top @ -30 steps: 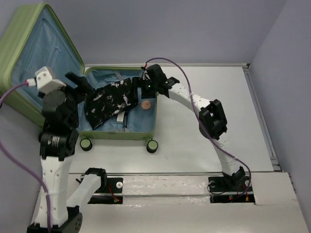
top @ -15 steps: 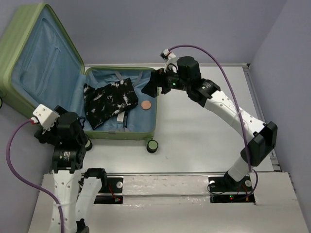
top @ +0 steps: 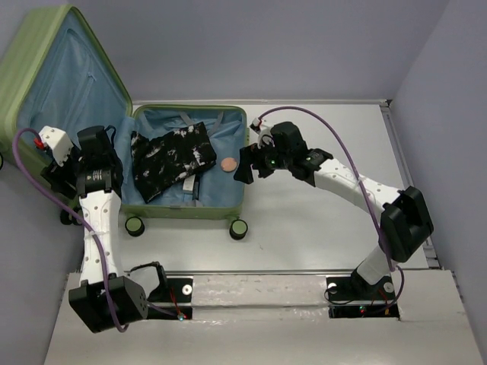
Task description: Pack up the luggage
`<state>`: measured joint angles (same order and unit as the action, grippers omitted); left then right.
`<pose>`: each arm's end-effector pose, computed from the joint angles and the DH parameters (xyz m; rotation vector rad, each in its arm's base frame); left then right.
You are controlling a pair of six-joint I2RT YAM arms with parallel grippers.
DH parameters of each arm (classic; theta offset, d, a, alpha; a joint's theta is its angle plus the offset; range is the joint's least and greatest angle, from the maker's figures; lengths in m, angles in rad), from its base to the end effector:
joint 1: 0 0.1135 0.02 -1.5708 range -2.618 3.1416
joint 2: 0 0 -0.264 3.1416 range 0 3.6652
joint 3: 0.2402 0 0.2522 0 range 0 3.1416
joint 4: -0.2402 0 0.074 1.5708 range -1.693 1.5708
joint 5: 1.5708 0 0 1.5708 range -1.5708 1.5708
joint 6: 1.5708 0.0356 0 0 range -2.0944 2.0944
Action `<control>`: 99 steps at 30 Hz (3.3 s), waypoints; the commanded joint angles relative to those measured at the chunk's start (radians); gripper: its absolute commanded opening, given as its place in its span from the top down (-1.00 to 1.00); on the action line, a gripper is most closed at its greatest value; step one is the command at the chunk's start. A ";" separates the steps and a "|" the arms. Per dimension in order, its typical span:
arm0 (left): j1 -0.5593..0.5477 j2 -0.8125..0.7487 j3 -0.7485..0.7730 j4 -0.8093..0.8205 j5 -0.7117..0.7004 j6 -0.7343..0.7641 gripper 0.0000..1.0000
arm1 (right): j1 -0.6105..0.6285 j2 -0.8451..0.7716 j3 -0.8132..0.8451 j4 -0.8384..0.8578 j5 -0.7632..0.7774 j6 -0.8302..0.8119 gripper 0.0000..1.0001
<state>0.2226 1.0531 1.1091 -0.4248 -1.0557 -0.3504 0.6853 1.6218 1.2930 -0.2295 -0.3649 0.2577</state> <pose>0.2038 0.0779 0.3835 -1.1407 1.4494 0.9215 0.2828 0.2476 0.2980 -0.6945 2.1259 0.9260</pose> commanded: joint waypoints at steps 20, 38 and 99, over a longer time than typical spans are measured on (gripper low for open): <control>-0.520 -0.205 -0.140 0.350 -0.088 0.183 0.89 | -0.007 0.250 0.039 0.122 0.204 0.167 0.86; -1.615 -0.090 0.009 0.353 -0.178 0.233 -0.60 | -0.110 0.052 -0.176 0.171 0.225 0.206 0.86; -0.009 -0.222 -0.219 0.248 1.076 -0.139 -0.89 | 0.237 -0.279 -0.182 -0.126 0.670 0.109 0.83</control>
<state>0.2111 0.8707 0.9051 -0.2150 -0.0025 -0.5125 0.9195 1.3891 1.0595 -0.3992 0.2131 0.3656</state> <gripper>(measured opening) 0.943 0.880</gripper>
